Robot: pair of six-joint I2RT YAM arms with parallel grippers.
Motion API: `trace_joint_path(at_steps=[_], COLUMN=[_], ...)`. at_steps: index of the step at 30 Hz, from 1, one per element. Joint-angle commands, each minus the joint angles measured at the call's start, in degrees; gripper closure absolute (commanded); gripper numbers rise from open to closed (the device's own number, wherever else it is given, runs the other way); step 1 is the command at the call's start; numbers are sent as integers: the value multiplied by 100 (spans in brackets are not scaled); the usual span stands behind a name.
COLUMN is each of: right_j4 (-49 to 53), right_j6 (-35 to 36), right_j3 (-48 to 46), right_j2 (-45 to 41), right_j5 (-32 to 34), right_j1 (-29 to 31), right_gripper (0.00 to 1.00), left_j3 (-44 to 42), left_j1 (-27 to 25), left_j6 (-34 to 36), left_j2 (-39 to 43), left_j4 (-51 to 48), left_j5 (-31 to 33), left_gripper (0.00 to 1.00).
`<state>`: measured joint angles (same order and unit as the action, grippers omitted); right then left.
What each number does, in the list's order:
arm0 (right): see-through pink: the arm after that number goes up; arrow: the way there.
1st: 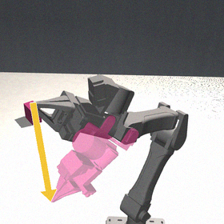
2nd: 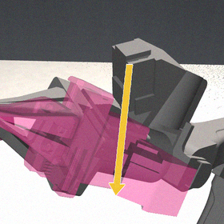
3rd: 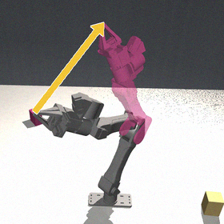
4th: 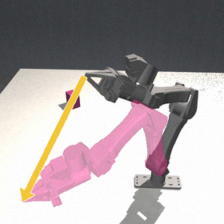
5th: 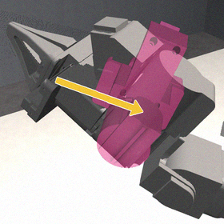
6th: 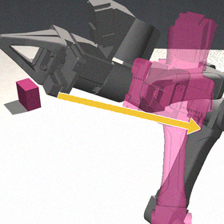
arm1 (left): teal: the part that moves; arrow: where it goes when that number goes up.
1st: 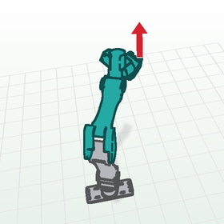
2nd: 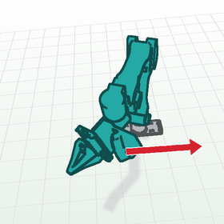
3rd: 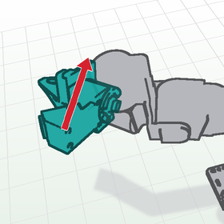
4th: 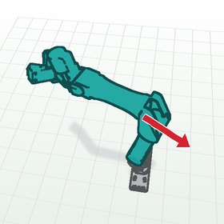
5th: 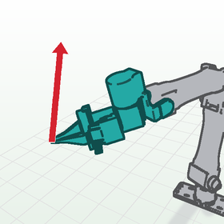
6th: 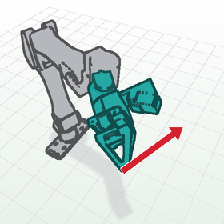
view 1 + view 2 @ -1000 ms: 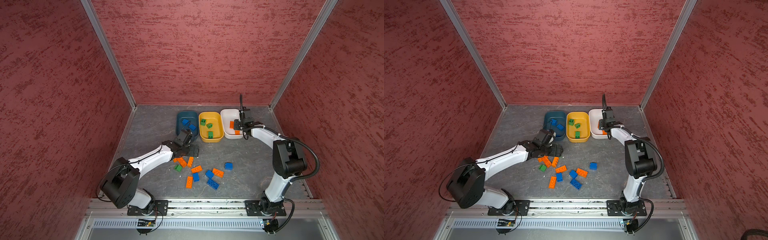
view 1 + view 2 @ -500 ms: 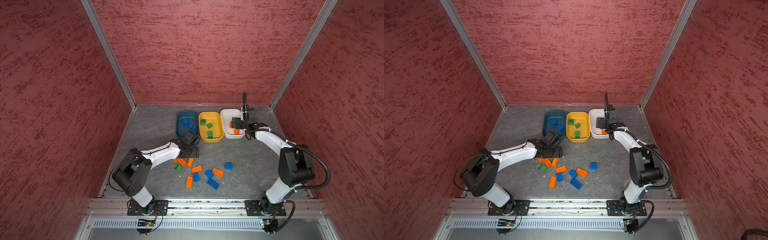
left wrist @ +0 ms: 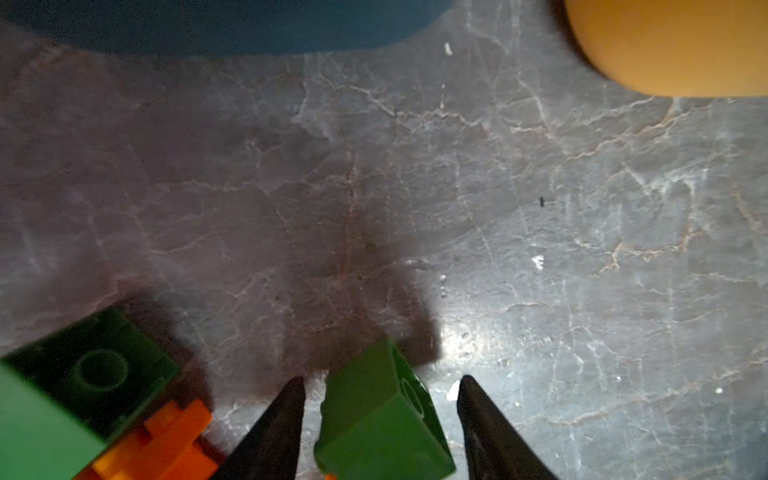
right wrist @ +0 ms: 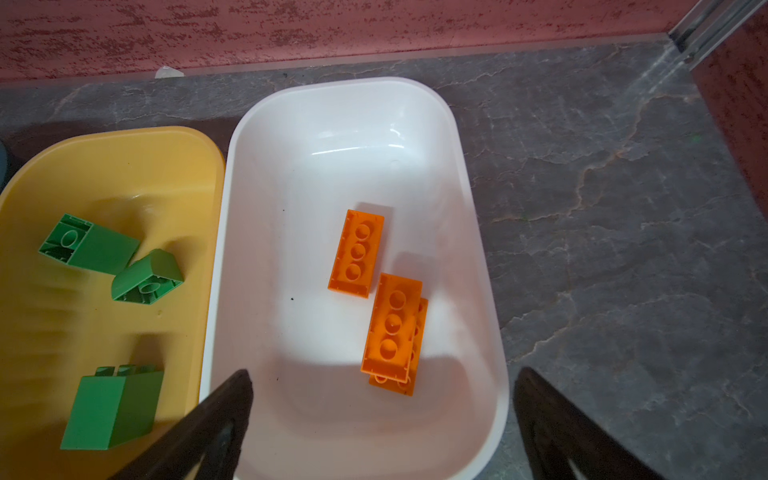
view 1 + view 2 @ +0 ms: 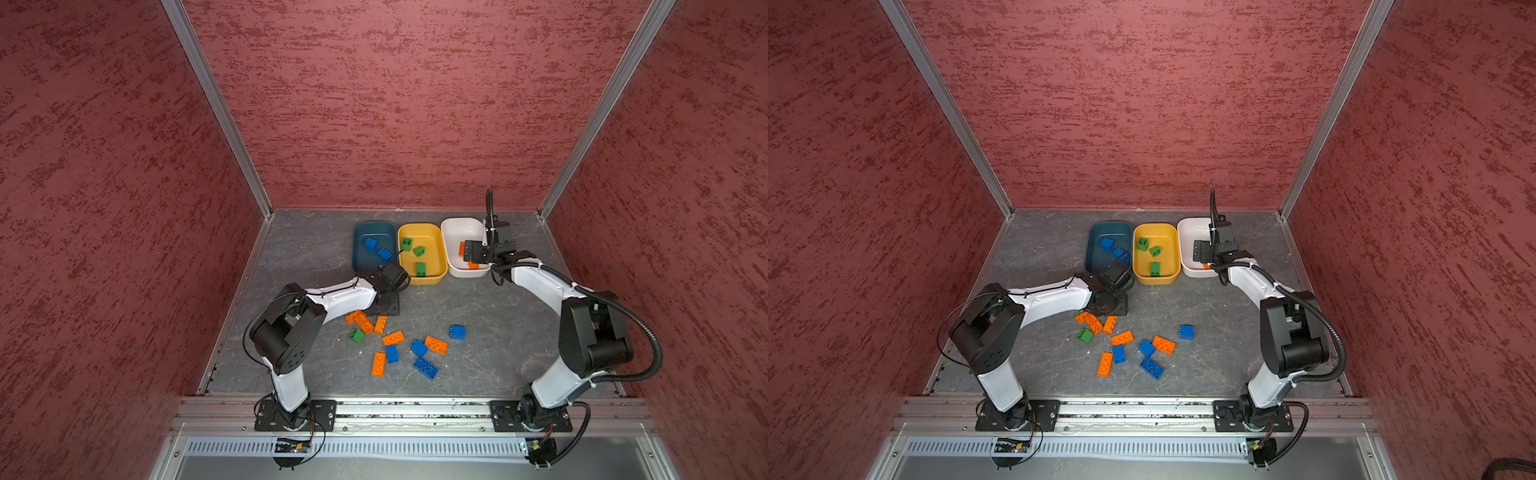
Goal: Sort the legos into containers by color
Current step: 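Grasp a green brick from the pile with the left gripper, then carry the green brick with the left gripper and release it into the yellow tub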
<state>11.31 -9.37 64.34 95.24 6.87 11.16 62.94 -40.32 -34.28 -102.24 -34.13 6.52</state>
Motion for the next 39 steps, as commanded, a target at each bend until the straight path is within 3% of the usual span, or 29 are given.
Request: trace_joint_path(at_steps=[1,24,32,39], right_j4=[-179,-376,-556,-693], right_j6=[-3,-382,-493,-610], right_j3=[-55,-619,-967,-1265], right_j2=[-172,-661,-1113,-1565], right_j5=[-136,-685,-759,-741], right_j1=[27,62,92,89], right_gripper=[1,1,1,1], left_j3=[174,581,1682,2971], left_j1=[-16,-65,-143,-20], left_j6=[-79,121,578,1156], left_j2=[-129,-134,-158,-1080], left_j4=[-159,-331,-251,189], left_j5=[103,145,-33,23], left_gripper=[43,64,64,64])
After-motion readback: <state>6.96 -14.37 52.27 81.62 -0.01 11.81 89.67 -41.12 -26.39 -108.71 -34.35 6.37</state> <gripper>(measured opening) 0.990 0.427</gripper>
